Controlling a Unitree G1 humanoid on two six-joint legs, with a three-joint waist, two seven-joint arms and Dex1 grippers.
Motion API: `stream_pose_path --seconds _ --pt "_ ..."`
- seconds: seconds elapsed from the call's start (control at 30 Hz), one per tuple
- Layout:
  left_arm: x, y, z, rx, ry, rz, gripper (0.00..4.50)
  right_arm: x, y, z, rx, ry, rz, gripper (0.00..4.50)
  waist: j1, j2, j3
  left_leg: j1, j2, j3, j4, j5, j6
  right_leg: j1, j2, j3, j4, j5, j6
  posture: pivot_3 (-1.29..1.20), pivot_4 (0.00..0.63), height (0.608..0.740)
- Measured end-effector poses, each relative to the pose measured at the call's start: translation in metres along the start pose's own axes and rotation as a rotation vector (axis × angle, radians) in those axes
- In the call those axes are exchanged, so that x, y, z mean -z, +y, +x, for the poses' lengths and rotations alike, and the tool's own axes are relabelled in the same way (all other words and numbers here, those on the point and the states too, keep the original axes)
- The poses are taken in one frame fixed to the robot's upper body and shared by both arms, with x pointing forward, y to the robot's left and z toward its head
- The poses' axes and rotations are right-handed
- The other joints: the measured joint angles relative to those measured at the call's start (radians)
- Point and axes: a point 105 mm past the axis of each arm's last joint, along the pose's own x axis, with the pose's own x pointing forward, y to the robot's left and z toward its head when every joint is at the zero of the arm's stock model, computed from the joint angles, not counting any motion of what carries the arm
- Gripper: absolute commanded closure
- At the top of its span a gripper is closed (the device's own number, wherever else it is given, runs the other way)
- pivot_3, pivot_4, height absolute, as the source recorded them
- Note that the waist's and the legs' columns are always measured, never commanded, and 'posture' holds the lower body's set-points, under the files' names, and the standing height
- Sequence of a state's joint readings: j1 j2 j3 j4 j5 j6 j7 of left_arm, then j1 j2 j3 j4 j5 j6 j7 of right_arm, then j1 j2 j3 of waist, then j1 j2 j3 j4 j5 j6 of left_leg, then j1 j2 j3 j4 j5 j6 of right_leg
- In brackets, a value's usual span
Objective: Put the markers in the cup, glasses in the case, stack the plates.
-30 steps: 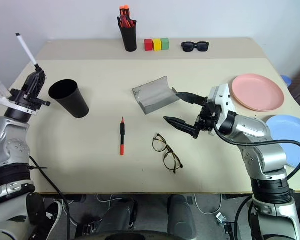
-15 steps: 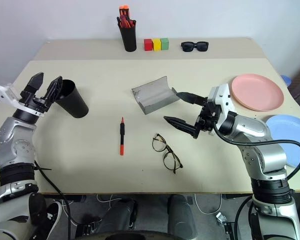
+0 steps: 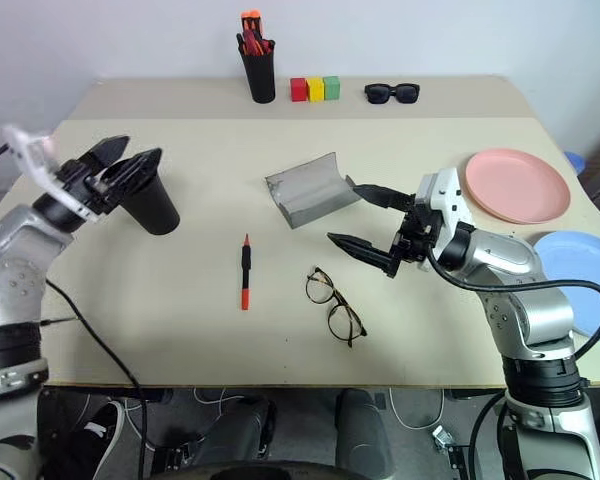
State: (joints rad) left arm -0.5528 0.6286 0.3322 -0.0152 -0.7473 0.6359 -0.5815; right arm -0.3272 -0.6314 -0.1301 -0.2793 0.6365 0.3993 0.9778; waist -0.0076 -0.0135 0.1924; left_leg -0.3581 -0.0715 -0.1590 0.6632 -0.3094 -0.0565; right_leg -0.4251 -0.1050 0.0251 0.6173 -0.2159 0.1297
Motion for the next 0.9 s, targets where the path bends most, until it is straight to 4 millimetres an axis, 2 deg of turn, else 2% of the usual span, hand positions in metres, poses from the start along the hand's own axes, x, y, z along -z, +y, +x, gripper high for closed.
stream_pose_path --seconds 0.07,0.13,0.27,0.33,0.43,0.6,0.77,0.9 --pt "-0.009 -0.017 0.019 0.01 0.072 -0.017 0.08 -0.002 0.001 0.0 -0.008 -0.007 -0.009 0.0 -0.003 0.0 0.0 0.0 0.0 0.0 0.0 0.0 0.0 0.001 0.0 0.0 0.0 0.0 0.001 0.0 0.15 0.74" --pt "-0.006 -0.033 0.027 0.02 0.162 0.017 0.08 -0.003 0.001 0.0 -0.01 -0.012 -0.017 0.0 -0.011 0.001 0.0 0.002 0.0 0.001 0.0 0.0 0.0 0.0 0.0 0.001 0.0 0.0 0.001 0.0 0.15 0.74" --pt "0.029 -0.052 0.039 -0.018 0.307 -0.066 0.08 -0.002 -0.002 0.0 0.003 -0.016 -0.017 0.0 -0.012 0.001 0.0 0.0 0.001 0.001 -0.001 0.0 -0.001 -0.003 0.001 0.001 0.001 0.001 0.0 0.0 0.15 0.74" --pt "0.038 -0.062 0.043 -0.028 0.341 -0.071 0.08 -0.002 -0.002 0.0 0.008 -0.02 -0.018 0.0 -0.008 0.0 0.0 0.0 0.001 0.001 -0.001 0.001 -0.002 -0.003 0.001 0.002 0.0 0.001 0.0 0.0 0.15 0.74" --pt "0.055 -0.064 0.041 -0.106 0.446 -0.074 0.08 -0.002 -0.002 0.0 0.015 -0.025 -0.017 0.0 -0.005 0.0 0.0 0.0 0.0 0.001 -0.001 0.001 -0.002 -0.002 0.001 0.002 0.0 0.001 0.0 0.0 0.15 0.74" --pt "0.089 -0.068 0.022 -0.138 0.691 -0.143 0.08 0.0 -0.002 0.0 0.021 -0.022 -0.012 0.0 -0.006 0.0 0.0 0.0 0.0 0.001 -0.001 0.001 -0.002 -0.002 0.001 0.002 0.0 0.001 0.0 0.0 0.15 0.74" --pt "0.096 -0.075 0.023 -0.189 0.687 -0.164 0.08 0.001 -0.002 -0.001 0.027 -0.02 -0.009 0.0 -0.003 0.0 0.0 -0.001 0.0 0.001 -0.001 0.004 -0.008 -0.002 0.001 0.002 0.0 0.001 0.0 0.0 0.15 0.74" --pt "0.1 -0.073 0.02 -0.263 0.671 -0.159 0.08 0.001 -0.002 -0.001 0.028 -0.019 -0.009 0.0 -0.004 0.0 0.0 0.0 0.0 0.001 -0.001 0.005 -0.008 -0.002 0.001 0.002 0.0 0.001 0.0 0.0 0.15 0.74"
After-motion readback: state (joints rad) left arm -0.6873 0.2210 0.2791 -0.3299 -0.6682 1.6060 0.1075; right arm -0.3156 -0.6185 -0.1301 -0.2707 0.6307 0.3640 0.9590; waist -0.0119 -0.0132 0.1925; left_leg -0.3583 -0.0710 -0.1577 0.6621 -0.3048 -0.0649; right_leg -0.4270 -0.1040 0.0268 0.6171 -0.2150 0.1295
